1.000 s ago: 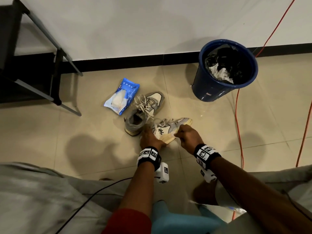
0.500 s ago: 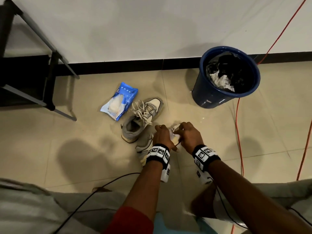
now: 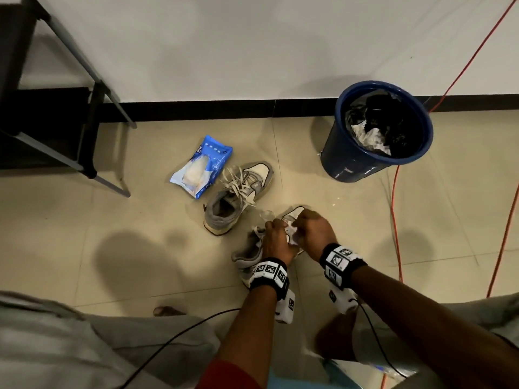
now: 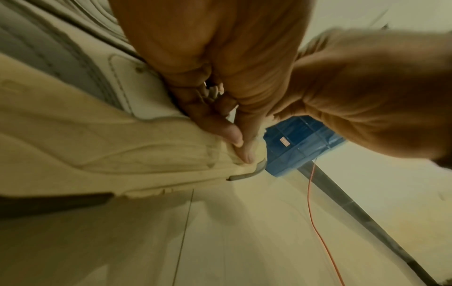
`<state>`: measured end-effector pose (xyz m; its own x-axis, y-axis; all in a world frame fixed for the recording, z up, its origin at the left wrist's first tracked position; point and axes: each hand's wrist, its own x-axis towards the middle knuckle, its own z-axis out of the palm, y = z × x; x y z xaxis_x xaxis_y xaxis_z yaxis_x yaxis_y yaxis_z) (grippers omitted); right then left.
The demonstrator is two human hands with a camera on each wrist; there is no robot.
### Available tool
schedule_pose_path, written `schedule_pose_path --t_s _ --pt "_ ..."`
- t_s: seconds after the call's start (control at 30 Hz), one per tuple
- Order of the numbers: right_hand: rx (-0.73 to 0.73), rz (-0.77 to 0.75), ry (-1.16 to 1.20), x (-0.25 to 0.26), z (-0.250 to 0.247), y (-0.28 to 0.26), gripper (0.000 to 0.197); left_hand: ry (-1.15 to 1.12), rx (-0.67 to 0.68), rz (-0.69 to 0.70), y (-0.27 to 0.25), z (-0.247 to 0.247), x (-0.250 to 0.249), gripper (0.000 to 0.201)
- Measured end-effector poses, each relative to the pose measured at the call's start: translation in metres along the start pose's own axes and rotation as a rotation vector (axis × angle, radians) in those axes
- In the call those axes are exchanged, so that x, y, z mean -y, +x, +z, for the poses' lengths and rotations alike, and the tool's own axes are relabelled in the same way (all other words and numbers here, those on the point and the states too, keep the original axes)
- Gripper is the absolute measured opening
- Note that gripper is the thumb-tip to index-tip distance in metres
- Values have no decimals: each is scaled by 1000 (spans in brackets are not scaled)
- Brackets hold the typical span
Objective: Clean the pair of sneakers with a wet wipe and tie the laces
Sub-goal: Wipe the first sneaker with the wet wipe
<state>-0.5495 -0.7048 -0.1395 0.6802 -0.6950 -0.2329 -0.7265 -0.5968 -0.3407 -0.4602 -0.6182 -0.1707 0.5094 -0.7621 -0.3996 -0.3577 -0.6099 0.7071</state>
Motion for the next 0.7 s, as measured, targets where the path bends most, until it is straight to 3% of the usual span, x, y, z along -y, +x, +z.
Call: schedule_pose_path --t_s 0.07,0.13,0.2,0.33,0.53,0.67,0.7 --pt "47 -58 12 8 5 -6 17 -32 9 -15 3 -2 1 59" --pt "-76 102 66 0 0 10 10 -32 38 -11 5 -5 1 68" --pt "-140 232 120 -5 -2 22 17 -29 40 -7 5 -4 2 70" --pt "-118 51 121 10 6 6 17 -68 -51 21 -4 4 6 58" --pt "-139 182 194 -20 8 -1 14 -15 -66 95 -7 18 5 35" --pt "-61 -99 79 -12 7 -1 28 -42 -89 88 -6 19 9 32" --pt "-57 -109 30 -18 2 7 31 -36 -89 84 -6 20 9 32"
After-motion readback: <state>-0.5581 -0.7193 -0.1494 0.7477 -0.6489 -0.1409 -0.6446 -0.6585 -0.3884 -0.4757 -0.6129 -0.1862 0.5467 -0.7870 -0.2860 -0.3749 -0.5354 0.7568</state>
